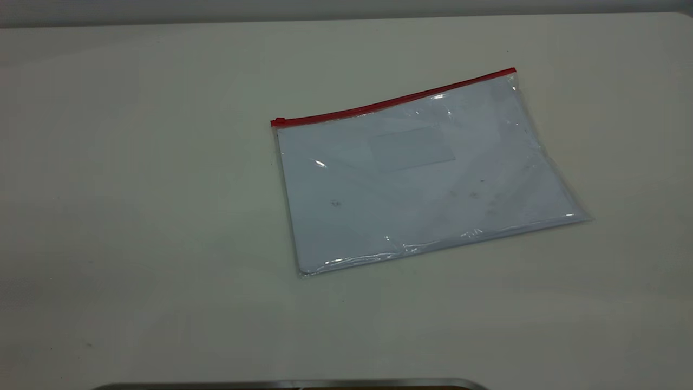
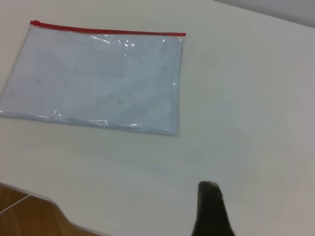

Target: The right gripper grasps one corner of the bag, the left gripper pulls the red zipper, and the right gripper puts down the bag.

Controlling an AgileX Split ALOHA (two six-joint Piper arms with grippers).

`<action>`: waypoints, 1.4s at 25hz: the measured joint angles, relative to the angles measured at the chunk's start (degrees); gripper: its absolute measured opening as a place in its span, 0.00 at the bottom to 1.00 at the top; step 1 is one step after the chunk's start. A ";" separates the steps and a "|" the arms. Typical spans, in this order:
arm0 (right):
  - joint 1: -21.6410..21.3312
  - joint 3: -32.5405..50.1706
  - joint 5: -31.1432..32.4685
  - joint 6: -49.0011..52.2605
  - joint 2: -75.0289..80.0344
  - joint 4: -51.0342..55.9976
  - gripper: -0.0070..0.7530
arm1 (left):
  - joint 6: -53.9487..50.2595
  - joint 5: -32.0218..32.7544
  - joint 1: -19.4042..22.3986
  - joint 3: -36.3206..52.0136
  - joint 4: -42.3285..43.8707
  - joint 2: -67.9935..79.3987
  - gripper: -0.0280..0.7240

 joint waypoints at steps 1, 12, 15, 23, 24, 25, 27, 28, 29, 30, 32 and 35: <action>0.00 0.00 0.00 0.00 0.00 0.00 0.73 | 0.00 0.00 0.00 0.00 0.00 0.00 0.82; -6.78 0.00 -0.05 0.00 0.00 0.00 0.73 | -0.17 0.00 0.02 0.00 0.00 0.00 0.82; -9.46 0.00 -0.05 0.48 0.00 -0.42 0.73 | -0.17 0.00 0.02 0.00 0.00 0.00 0.82; -10.58 0.04 -0.05 8.55 0.00 -5.67 0.73 | -0.17 0.00 0.02 0.00 0.00 0.00 0.82; -10.58 0.04 -0.05 8.68 0.00 -5.75 0.73 | -0.17 0.00 0.02 0.00 0.00 0.00 0.82; -10.58 0.04 -0.05 8.75 0.00 -5.75 0.73 | -0.17 0.00 0.02 0.00 0.00 0.00 0.82; -10.58 0.04 -0.05 8.86 0.00 -5.75 0.73 | -0.17 0.00 0.02 0.00 0.00 0.00 0.82; -10.58 0.04 -0.05 8.86 0.00 -5.75 0.73 | -0.17 0.00 0.02 0.00 0.00 0.00 0.82; -10.58 0.04 -0.05 8.93 0.00 -5.75 0.73 | -0.17 0.00 0.02 0.00 0.00 0.00 0.82; -10.58 0.06 -0.05 8.93 0.00 -5.75 0.73 | -0.17 0.00 0.02 0.00 0.00 0.00 0.82; -10.58 0.06 -0.05 8.93 0.00 -5.75 0.73 | -0.17 0.00 0.02 0.00 0.00 0.00 0.82; -10.58 0.06 -0.05 8.93 0.00 -5.75 0.73 | -0.17 0.00 0.02 0.00 0.00 0.00 0.82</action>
